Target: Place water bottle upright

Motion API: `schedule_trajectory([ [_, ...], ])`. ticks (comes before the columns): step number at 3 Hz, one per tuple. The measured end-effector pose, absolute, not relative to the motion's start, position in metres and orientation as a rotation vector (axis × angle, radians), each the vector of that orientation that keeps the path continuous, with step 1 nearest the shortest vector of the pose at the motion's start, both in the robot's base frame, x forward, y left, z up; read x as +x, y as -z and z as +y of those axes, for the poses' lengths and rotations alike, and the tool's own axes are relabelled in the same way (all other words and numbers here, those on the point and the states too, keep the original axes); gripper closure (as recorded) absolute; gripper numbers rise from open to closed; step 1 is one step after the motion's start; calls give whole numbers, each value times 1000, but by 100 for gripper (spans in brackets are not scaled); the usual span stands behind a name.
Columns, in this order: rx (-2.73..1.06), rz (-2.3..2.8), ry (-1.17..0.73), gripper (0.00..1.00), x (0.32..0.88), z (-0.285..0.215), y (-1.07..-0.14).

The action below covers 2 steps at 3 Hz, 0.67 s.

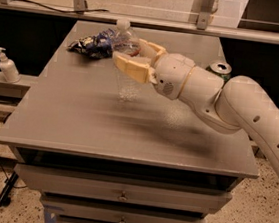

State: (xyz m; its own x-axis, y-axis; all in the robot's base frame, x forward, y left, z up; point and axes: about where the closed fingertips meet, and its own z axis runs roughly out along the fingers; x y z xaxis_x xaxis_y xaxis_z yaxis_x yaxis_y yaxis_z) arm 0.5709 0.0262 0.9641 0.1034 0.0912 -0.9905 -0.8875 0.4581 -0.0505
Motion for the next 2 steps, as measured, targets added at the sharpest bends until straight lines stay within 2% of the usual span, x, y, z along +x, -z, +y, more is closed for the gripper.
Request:
schedule_trajectory([
  [1,-835,1225,-886,83,570,26,-951],
  [2,-862,1209,-896,59,565,21,-944],
])
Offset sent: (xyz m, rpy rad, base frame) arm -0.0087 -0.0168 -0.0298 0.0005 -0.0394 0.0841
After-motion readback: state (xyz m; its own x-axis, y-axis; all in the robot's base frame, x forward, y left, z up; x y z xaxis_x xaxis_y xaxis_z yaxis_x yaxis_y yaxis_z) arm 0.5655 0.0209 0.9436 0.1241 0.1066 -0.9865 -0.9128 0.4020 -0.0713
